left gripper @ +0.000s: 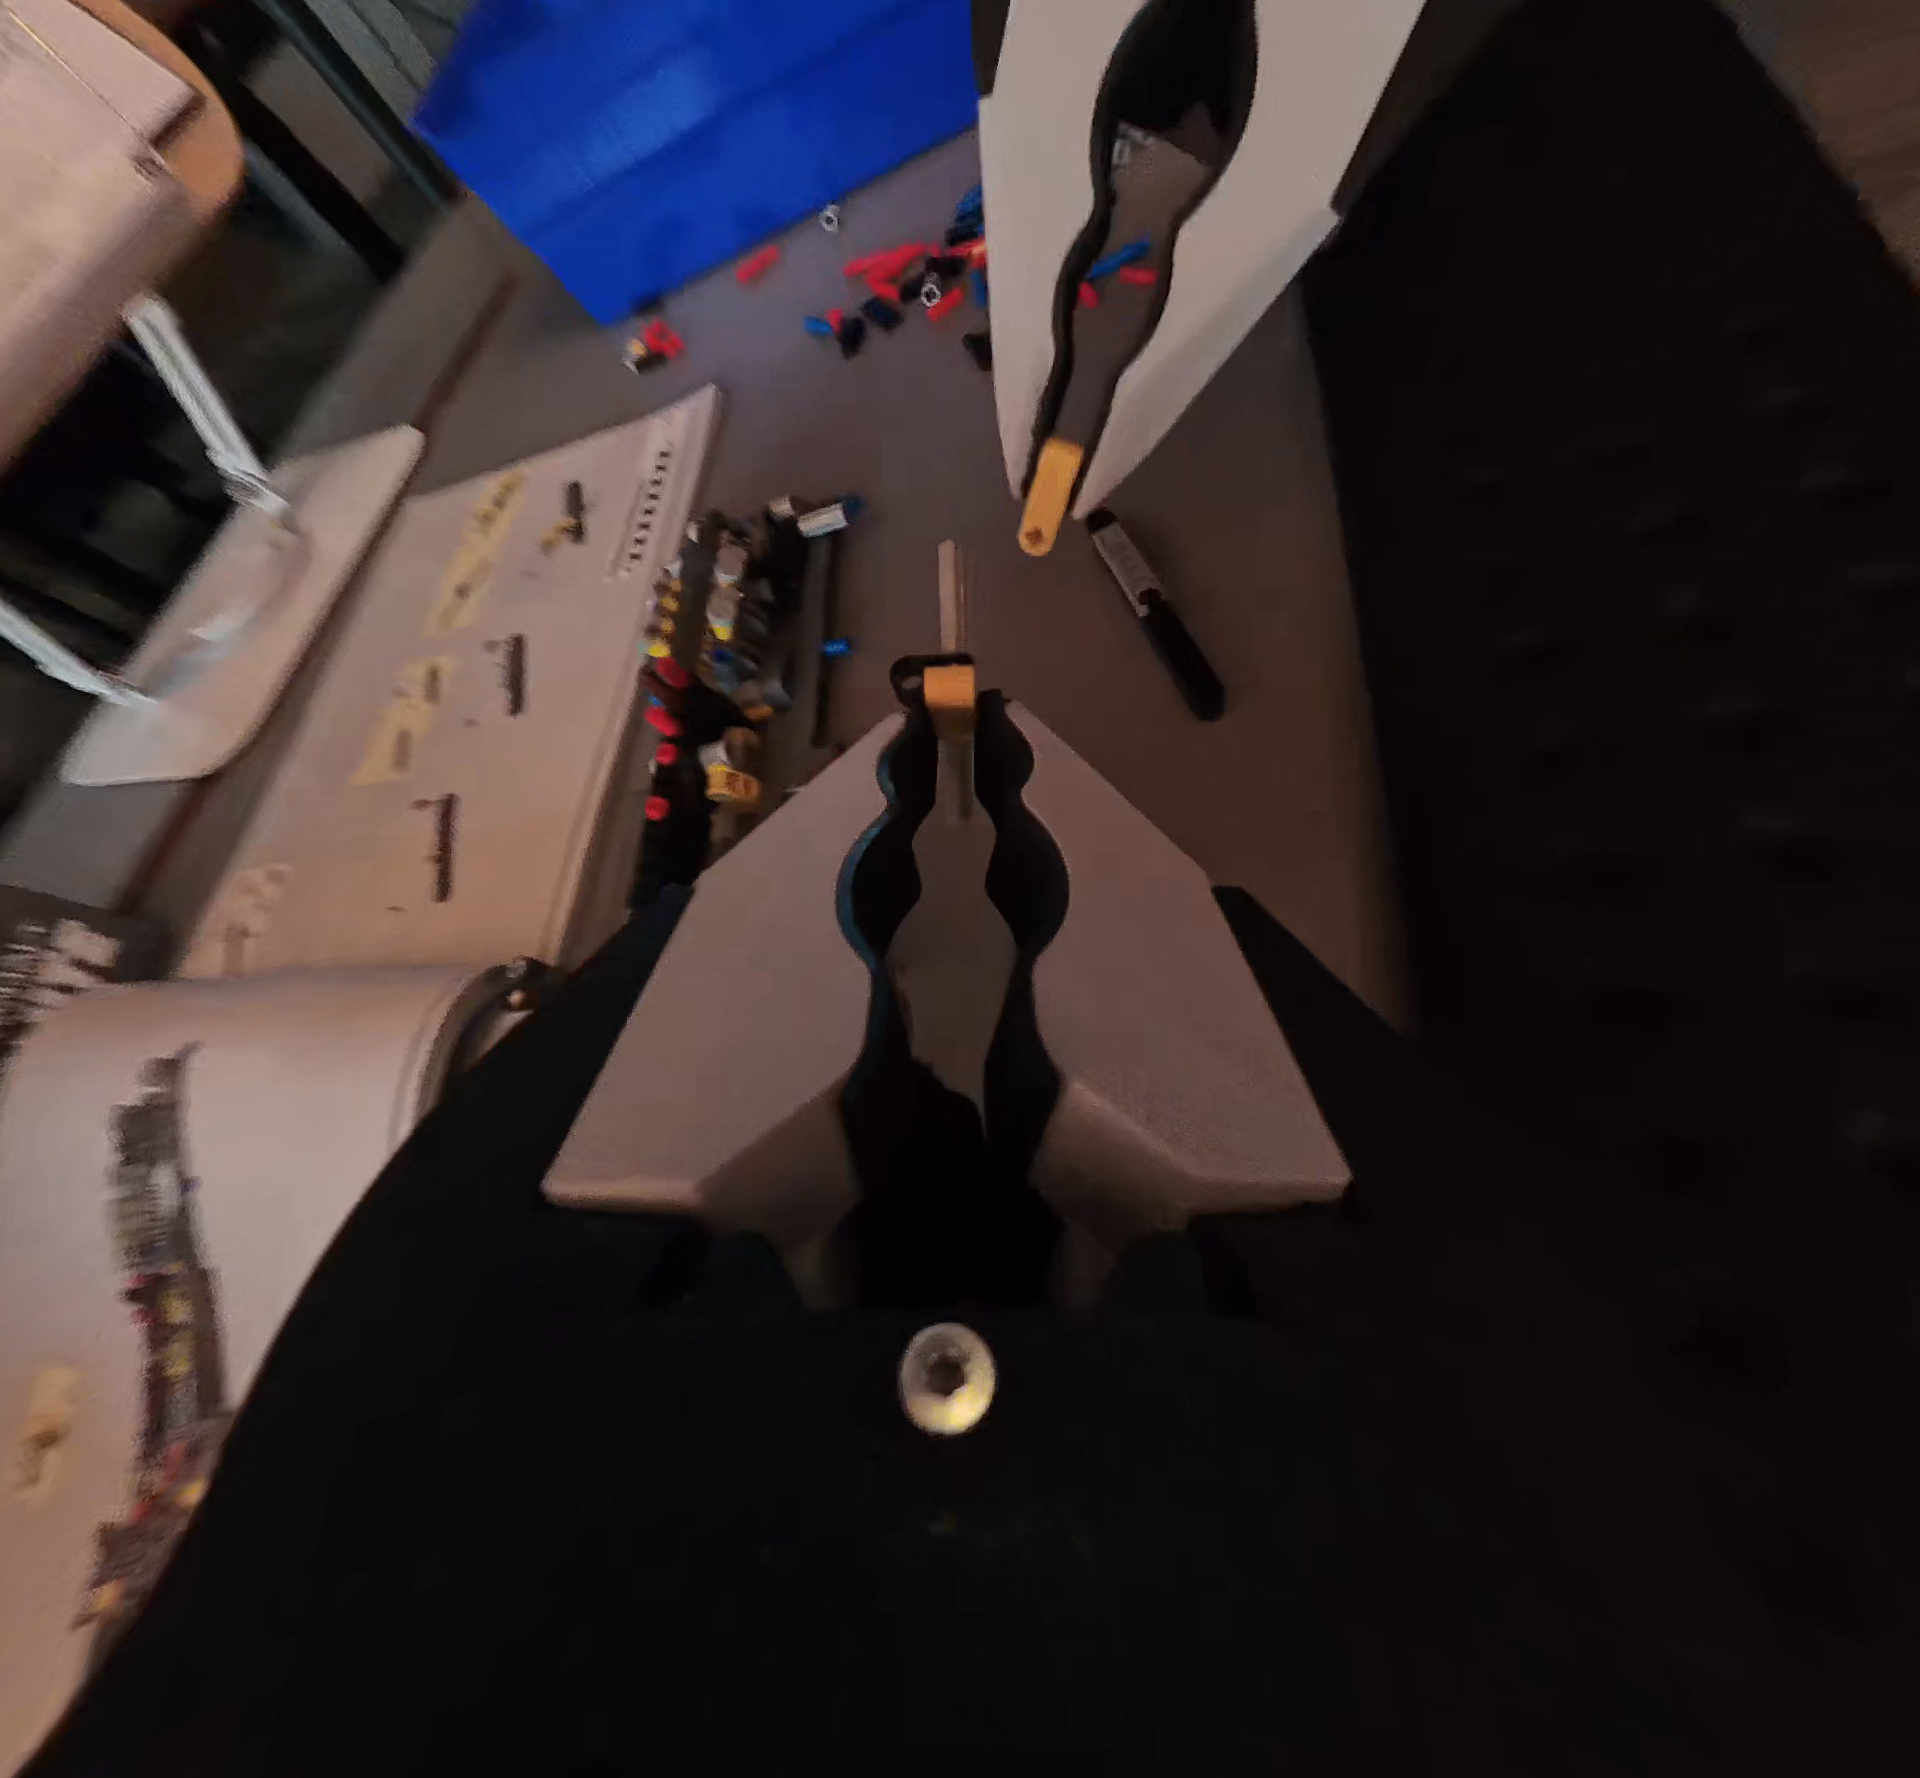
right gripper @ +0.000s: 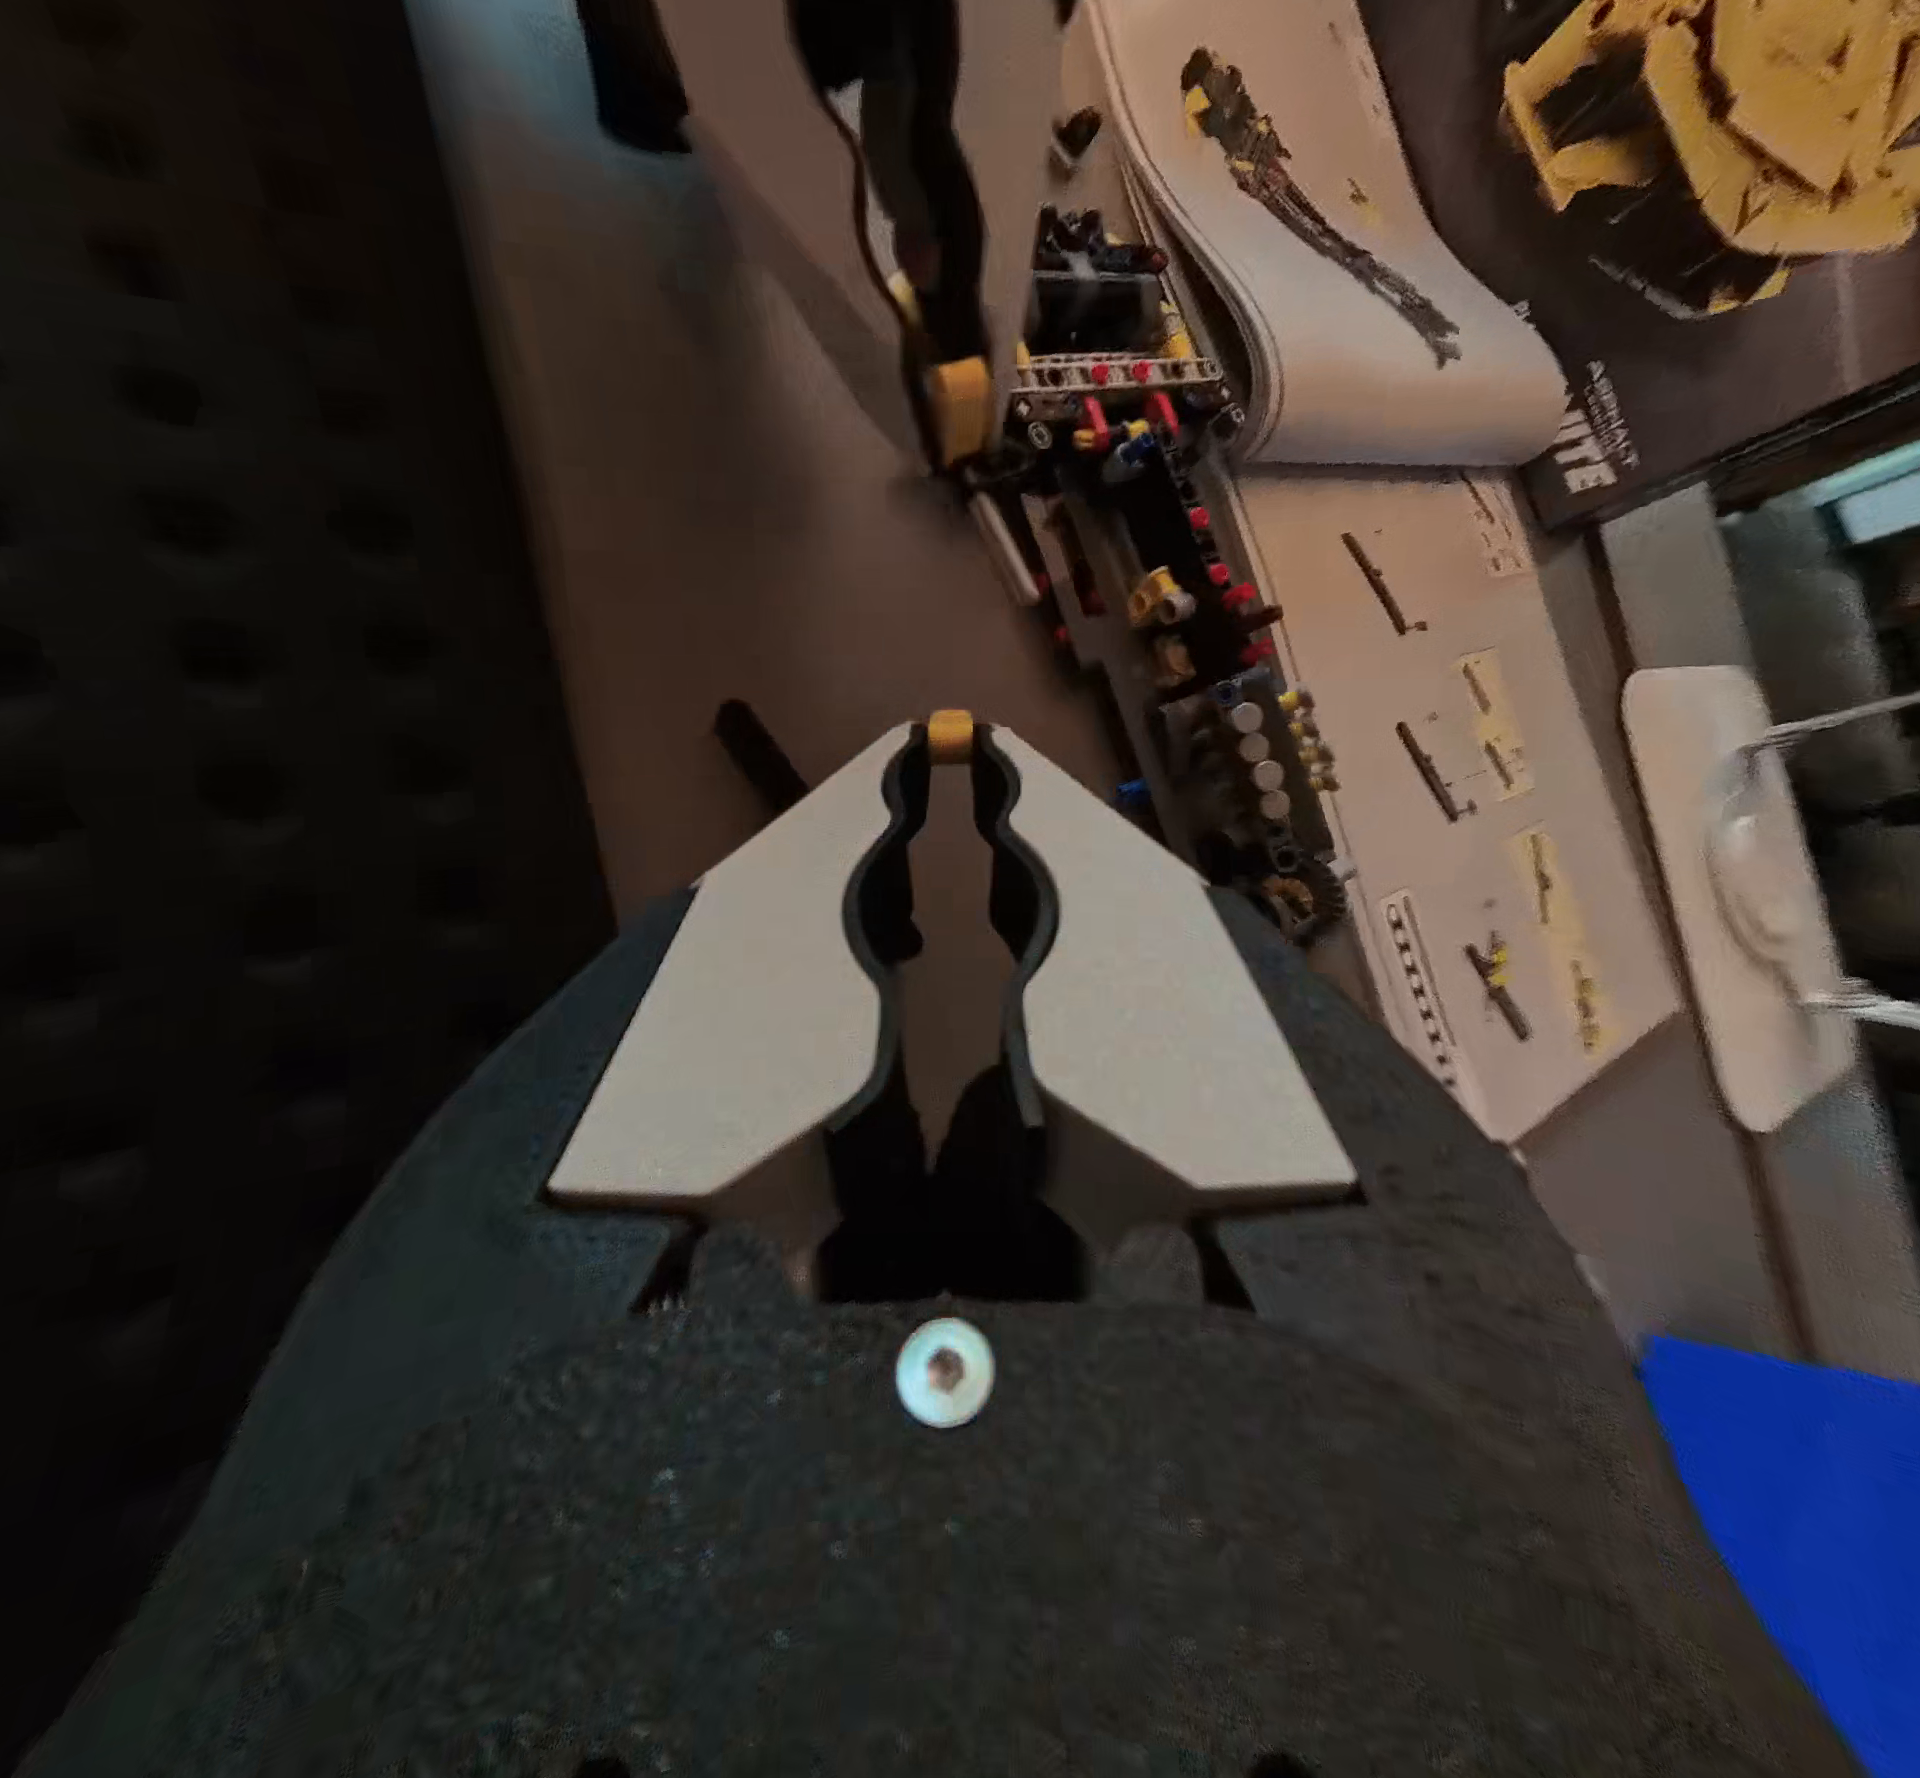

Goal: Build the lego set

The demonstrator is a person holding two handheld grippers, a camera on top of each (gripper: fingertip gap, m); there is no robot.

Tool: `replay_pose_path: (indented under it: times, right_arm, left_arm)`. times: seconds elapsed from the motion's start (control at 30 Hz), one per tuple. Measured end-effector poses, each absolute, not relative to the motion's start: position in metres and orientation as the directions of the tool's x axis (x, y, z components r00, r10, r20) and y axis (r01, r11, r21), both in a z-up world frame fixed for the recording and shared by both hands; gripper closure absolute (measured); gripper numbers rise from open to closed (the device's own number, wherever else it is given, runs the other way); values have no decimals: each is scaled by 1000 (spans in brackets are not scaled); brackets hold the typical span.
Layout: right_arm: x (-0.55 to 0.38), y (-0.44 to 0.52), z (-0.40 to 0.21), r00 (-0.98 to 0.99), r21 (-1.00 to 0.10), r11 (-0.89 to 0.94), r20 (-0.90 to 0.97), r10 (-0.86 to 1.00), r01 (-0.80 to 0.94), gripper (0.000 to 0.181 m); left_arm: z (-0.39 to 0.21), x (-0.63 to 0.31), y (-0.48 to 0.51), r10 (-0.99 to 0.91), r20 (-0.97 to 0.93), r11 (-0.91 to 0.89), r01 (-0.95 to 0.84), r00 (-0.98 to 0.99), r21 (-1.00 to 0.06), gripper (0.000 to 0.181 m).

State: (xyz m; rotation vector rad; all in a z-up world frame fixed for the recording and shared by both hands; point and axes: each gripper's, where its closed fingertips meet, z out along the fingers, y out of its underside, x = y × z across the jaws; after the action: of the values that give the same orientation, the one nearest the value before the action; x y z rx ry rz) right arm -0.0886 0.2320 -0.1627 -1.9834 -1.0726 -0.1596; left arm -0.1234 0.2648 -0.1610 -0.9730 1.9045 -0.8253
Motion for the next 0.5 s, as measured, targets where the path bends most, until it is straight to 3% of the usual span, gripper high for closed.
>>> replay_pose_path:
  times: [0.03,0.2,0.5]
  right_arm:
    - [-89,233,-165,594,-589,-247,517,617,769,174]
    - [-85,240,-176,488,-456,-201,695,527,867,173]
    - [-89,238,-195,524,-464,-248,703,481,850,173]
  left_arm:
    - [-161,-123,266,-842,-416,519,-308,-345,-797,175]
    - [-185,-121,260,-792,-492,605,-360,-363,-710,175]
    - [-203,-121,255,-786,-473,613,-400,-398,-682,175]
